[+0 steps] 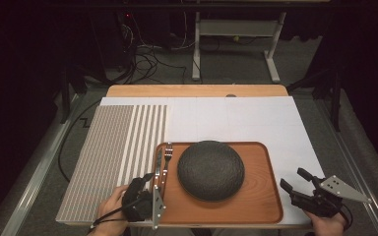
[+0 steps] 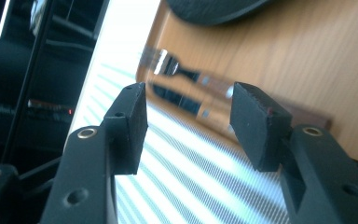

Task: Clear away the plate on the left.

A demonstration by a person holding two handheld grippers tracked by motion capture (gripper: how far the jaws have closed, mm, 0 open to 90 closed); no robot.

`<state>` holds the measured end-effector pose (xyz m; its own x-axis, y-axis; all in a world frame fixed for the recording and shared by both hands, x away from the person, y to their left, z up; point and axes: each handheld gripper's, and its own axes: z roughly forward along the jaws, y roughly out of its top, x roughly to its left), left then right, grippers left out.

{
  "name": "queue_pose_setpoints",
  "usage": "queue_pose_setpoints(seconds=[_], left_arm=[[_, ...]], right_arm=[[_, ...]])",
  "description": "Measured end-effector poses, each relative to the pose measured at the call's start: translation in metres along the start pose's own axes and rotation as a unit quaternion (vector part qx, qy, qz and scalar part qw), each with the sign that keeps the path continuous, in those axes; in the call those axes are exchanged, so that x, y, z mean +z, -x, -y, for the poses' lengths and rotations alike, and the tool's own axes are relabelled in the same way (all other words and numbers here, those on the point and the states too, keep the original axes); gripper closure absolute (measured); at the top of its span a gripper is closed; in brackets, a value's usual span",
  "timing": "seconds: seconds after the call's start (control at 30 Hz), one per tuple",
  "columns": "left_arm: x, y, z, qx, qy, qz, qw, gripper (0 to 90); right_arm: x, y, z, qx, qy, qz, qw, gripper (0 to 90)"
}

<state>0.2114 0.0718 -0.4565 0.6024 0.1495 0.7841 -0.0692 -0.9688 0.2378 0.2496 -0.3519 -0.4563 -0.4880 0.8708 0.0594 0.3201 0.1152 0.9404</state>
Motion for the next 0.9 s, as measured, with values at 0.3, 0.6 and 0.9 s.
queue_pose_setpoints(seconds=[0.3, 0.6, 0.9], left_arm=[[-0.005, -0.016, 0.033, -0.076, -0.007, -0.007, 0.9971, 40.5], [-0.011, -0.028, 0.069, -0.148, -0.021, -0.009, 0.9887, 40.4], [-0.015, -0.034, 0.101, -0.246, 0.007, 0.01, 0.9693, 37.1]], right_arm=[[0.0, 0.0, 0.0, -0.001, 0.0, -0.001, 1.0, 24.2], [0.0, 0.0, 0.0, -0.002, -0.001, 0.002, 1.0, 24.2], [0.0, 0.0, 0.0, -0.002, -0.003, 0.006, 1.0, 24.2]])
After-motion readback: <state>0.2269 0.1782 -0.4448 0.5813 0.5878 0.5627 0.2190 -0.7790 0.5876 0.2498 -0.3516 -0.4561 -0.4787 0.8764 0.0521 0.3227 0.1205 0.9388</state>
